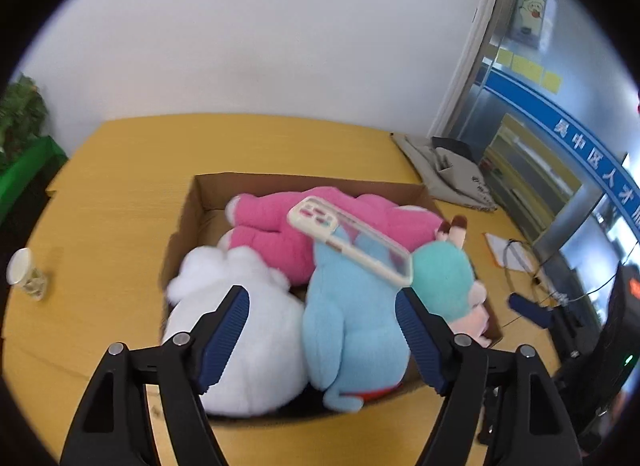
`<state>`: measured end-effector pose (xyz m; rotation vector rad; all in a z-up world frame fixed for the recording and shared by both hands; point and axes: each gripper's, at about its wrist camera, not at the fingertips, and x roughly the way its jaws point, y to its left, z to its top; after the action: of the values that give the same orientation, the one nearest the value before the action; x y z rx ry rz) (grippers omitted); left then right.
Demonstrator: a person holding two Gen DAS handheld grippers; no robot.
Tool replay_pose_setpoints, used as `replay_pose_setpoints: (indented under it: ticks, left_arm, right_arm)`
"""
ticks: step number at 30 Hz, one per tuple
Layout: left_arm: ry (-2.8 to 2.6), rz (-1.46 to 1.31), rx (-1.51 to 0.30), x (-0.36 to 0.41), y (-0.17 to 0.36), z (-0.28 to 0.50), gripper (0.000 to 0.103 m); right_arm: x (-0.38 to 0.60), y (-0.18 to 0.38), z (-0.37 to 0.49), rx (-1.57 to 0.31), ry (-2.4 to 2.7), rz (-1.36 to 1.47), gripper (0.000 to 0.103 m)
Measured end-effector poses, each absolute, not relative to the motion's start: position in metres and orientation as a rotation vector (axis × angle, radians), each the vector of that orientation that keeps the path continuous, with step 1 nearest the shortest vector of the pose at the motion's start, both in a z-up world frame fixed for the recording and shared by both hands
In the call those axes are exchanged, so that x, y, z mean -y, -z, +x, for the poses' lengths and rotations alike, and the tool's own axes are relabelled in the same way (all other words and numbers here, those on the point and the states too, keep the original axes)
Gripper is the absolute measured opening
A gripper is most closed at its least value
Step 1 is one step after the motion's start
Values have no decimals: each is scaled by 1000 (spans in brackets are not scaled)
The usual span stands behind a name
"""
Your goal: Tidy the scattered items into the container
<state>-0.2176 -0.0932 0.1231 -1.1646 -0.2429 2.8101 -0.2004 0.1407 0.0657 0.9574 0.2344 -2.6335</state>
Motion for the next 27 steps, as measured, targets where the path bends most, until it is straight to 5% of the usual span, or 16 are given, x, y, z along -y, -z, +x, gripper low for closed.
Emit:
replay_pose_setpoints:
  ticks: [15, 27]
  left_arm:
    - [-2990, -1138, 204, 60, -83, -82, 76]
    - [-2938, -1135, 131, 24, -62, -52, 77]
  right_arm:
    - [-165, -59, -82, -219, 2678, 912, 102]
    - [-201, -33, -55, -150, 2770, 1031, 102]
